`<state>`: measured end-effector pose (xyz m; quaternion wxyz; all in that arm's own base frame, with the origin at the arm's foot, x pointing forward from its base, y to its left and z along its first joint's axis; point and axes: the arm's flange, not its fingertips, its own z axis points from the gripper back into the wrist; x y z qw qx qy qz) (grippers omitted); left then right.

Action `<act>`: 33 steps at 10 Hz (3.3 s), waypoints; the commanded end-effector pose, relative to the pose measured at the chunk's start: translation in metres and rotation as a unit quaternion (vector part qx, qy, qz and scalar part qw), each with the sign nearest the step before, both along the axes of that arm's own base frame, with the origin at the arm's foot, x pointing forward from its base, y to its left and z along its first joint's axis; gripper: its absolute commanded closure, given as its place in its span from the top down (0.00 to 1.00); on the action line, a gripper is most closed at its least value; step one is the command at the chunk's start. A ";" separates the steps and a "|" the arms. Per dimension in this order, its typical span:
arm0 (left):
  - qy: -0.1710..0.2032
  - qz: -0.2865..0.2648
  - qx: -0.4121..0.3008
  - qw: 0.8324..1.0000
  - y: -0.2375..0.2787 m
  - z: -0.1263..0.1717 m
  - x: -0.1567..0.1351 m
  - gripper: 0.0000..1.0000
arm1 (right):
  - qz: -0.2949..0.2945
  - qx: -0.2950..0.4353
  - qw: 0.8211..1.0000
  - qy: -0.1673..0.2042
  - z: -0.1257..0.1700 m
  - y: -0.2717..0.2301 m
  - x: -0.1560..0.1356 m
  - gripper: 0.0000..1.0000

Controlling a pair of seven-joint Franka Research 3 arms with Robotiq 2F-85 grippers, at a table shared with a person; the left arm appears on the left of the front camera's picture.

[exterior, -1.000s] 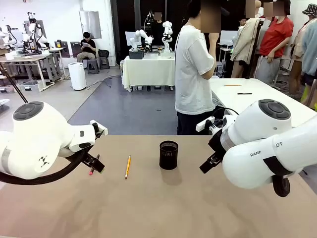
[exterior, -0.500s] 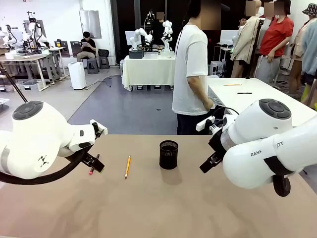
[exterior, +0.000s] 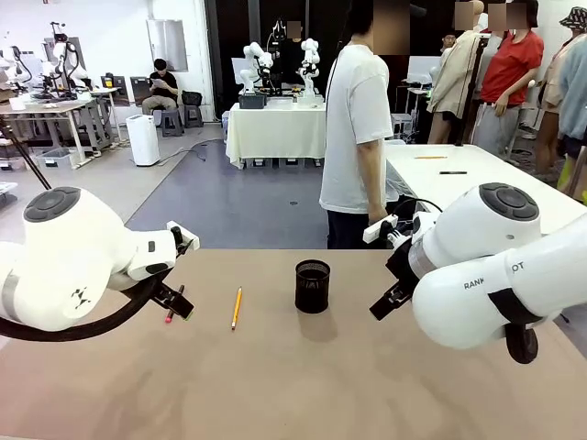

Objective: Place the pens into the pen holder.
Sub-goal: Pick up a writing instrument from the table and place it into the Pen holder.

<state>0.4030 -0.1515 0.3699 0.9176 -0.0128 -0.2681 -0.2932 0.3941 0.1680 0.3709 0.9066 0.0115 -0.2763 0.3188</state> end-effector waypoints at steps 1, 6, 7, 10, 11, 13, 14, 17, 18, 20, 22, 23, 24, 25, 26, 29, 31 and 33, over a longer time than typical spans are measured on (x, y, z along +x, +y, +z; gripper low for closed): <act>0.000 0.000 0.000 1.000 0.000 0.000 0.000 1.00 | 0.000 0.000 1.000 0.000 0.000 0.000 0.000 1.00; 0.000 0.000 0.000 1.000 0.000 0.000 0.000 1.00 | 0.000 0.000 1.000 0.000 0.000 0.000 0.000 1.00; 0.000 0.000 0.000 1.000 0.000 0.000 0.000 1.00 | 0.000 0.000 1.000 0.000 0.000 0.000 0.000 1.00; 0.000 0.000 0.000 1.000 0.000 0.000 0.000 1.00 | 0.000 0.000 1.000 0.000 0.000 0.000 0.000 1.00; 0.000 0.000 0.000 1.000 0.000 0.000 0.000 1.00 | 0.000 0.000 1.000 0.000 0.000 0.000 0.000 1.00; 0.035 -0.014 -0.003 0.999 -0.008 0.004 0.002 1.00 | 0.005 0.062 0.996 0.062 0.006 -0.002 0.006 1.00; 0.056 -0.023 -0.018 0.998 -0.011 0.014 -0.003 1.00 | 0.012 0.079 0.993 0.082 0.012 -0.001 0.001 1.00; 0.087 -0.075 -0.091 0.989 -0.005 0.049 0.003 1.00 | 0.017 0.101 0.991 0.085 0.042 -0.007 0.005 1.00; 0.101 -0.100 -0.116 0.983 0.000 0.061 0.007 1.00 | 0.032 0.113 0.989 0.092 0.057 -0.010 0.007 1.00; 0.097 -0.139 -0.138 0.976 0.005 0.092 0.011 1.00 | 0.063 0.138 0.985 0.086 0.102 -0.019 0.009 1.00; 0.079 -0.157 -0.141 0.974 0.025 0.124 0.015 1.00 | 0.102 0.150 0.981 0.075 0.142 -0.037 0.008 1.00; 0.063 -0.167 -0.150 0.972 0.039 0.137 0.020 1.00 | 0.126 0.149 0.978 0.077 0.159 -0.049 0.011 1.00; 0.036 -0.194 -0.152 0.969 0.052 0.149 0.020 1.00 | 0.141 0.150 0.976 0.068 0.174 -0.061 0.011 1.00; 0.012 -0.216 -0.154 0.964 0.065 0.164 0.019 1.00 | 0.145 0.153 0.976 0.056 0.192 -0.075 0.015 1.00; 0.008 -0.212 -0.162 0.964 0.076 0.175 0.021 1.00 | 0.146 0.159 0.975 0.050 0.202 -0.085 0.019 1.00; -0.024 -0.209 -0.149 0.966 0.102 0.208 0.025 1.00 | 0.153 0.166 0.974 0.015 0.232 -0.119 0.027 1.00; -0.043 -0.201 -0.140 0.969 0.112 0.222 0.027 1.00 | 0.159 0.182 0.970 -0.018 0.252 -0.148 0.032 1.00; -0.067 -0.197 -0.128 0.970 0.121 0.228 0.026 1.00 | 0.160 0.188 0.968 -0.037 0.266 -0.174 0.034 1.00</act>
